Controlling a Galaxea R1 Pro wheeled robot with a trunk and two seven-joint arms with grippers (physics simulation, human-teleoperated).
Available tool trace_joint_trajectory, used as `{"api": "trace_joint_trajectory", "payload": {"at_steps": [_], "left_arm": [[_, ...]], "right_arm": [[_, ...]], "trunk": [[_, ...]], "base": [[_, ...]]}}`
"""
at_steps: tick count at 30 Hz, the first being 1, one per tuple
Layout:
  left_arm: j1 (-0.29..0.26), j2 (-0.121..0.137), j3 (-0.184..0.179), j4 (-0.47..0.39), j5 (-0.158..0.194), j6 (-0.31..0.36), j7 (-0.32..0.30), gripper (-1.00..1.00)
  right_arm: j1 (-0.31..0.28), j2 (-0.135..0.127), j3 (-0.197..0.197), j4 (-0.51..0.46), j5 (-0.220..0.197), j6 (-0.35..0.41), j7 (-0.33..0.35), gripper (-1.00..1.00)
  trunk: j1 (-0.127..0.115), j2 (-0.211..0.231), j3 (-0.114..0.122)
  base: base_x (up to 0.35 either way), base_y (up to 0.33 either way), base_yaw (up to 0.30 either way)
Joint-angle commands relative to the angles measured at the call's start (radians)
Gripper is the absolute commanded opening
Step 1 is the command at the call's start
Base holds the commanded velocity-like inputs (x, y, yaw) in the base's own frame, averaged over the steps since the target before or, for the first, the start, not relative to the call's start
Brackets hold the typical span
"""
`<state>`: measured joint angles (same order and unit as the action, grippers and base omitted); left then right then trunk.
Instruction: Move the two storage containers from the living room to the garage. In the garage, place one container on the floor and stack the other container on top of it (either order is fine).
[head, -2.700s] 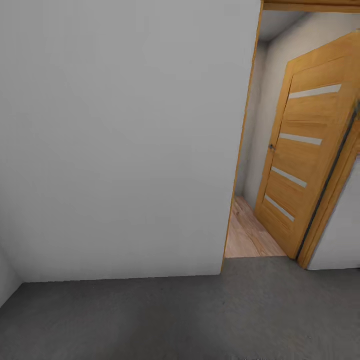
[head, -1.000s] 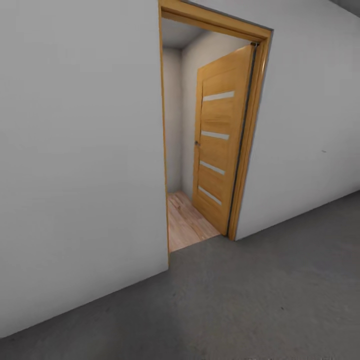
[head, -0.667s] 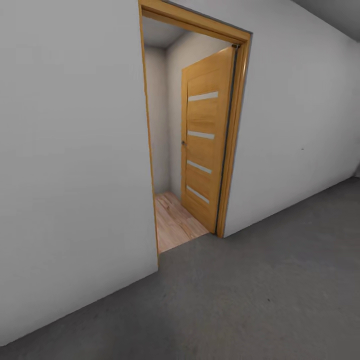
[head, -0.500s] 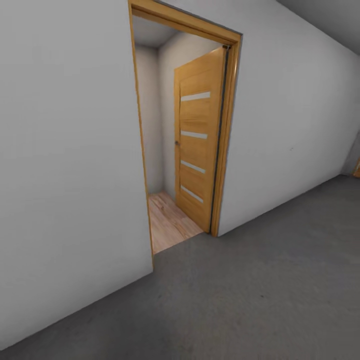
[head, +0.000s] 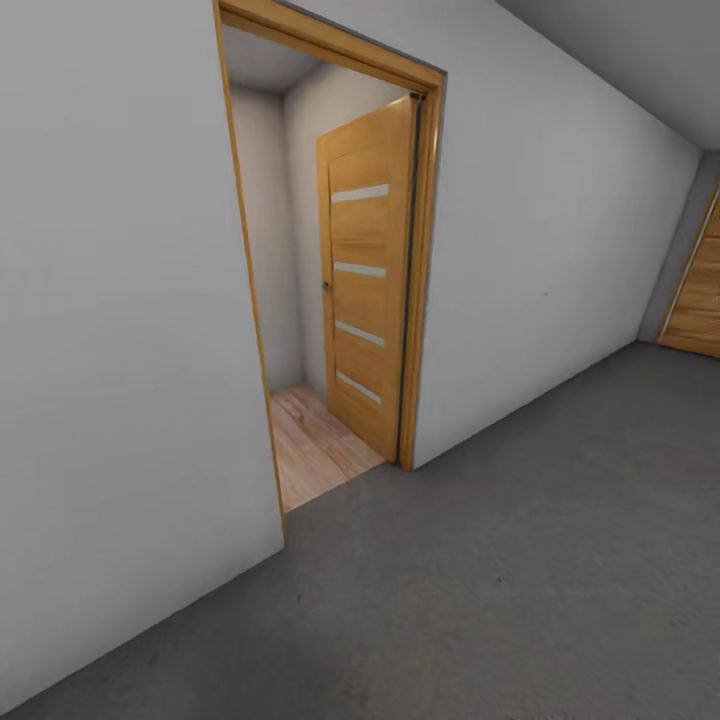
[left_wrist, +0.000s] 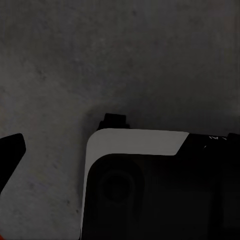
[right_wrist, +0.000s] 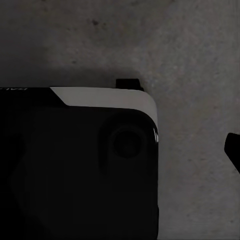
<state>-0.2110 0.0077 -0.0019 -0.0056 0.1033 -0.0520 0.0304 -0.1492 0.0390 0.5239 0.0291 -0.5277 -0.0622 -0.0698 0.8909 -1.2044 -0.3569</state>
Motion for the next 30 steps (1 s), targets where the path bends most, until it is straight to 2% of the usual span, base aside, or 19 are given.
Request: {"api": "trace_joint_trajectory", "payload": {"at_steps": [1,21,30], "left_arm": [[-0.001,0.000,-0.001,0.001,0.010,-0.003,0.000,1.00],[-0.001,-0.001,-0.001,0.001,0.010,-0.002,0.000,1.00],[-0.001,-0.001,-0.001,0.001,0.007,-0.003,0.000,1.00]], "right_arm": [[-0.001,0.001,0.008,0.003,-0.009,-0.005,-0.001,1.00],[-0.001,0.001,0.008,0.003,-0.008,-0.005,-0.001,1.00],[-0.001,0.001,0.009,0.003,-0.008,-0.005,-0.001,1.00]], "trunk": [[0.000,-0.001,-0.001],[0.000,-0.001,-0.001],[0.000,-0.001,-0.001]], "base": [[0.000,0.000,-0.011],[0.000,0.000,-0.001],[0.228,0.000,0.000]]}}
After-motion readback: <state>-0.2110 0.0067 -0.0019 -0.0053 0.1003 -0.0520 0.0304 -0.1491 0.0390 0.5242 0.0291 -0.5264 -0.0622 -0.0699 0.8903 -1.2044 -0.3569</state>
